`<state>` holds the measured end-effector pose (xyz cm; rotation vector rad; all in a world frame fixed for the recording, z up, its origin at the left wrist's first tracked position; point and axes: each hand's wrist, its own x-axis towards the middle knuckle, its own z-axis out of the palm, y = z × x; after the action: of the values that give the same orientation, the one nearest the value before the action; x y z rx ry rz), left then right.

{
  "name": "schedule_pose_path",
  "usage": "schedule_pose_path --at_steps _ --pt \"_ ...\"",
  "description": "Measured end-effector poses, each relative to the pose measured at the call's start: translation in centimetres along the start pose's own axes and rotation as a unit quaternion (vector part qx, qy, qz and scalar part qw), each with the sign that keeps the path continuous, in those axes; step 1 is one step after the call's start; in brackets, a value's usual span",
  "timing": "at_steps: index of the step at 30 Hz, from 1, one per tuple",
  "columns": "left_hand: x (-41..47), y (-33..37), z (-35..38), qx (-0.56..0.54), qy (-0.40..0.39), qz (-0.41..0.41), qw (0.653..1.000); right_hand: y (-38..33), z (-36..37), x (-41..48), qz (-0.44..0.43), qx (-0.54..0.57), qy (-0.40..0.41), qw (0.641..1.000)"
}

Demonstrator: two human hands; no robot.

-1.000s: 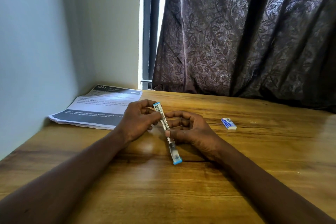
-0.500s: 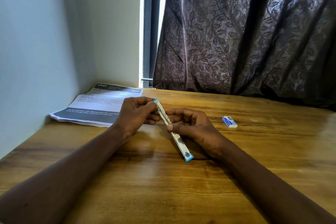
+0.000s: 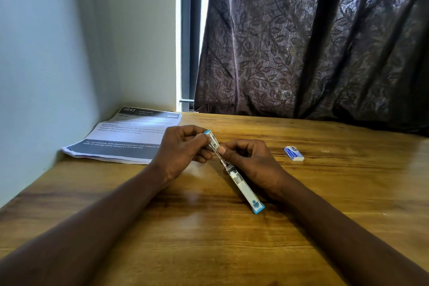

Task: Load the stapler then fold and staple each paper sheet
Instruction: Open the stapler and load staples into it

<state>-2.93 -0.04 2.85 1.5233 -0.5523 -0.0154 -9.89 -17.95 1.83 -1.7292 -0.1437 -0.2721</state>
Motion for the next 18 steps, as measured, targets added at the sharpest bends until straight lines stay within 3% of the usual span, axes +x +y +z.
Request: schedule_pose_path --at_steps 4,8,13,18 --pt "0.8 0.0 -0.8 -0.021 0.096 0.002 0.995 -0.1 -0.3 0.0 0.026 -0.004 -0.025 0.999" --pt "1.4 -0.3 -1.6 -0.021 0.159 0.011 0.987 -0.4 -0.9 0.1 -0.014 -0.068 0.014 0.997" --pt "1.0 -0.7 -1.3 0.025 0.112 0.017 0.993 -0.4 -0.9 0.1 -0.108 -0.026 0.077 0.991" --pt "0.1 -0.5 -0.2 -0.006 -0.007 0.019 1.000 0.0 -0.6 0.1 -0.157 -0.142 0.120 0.970"
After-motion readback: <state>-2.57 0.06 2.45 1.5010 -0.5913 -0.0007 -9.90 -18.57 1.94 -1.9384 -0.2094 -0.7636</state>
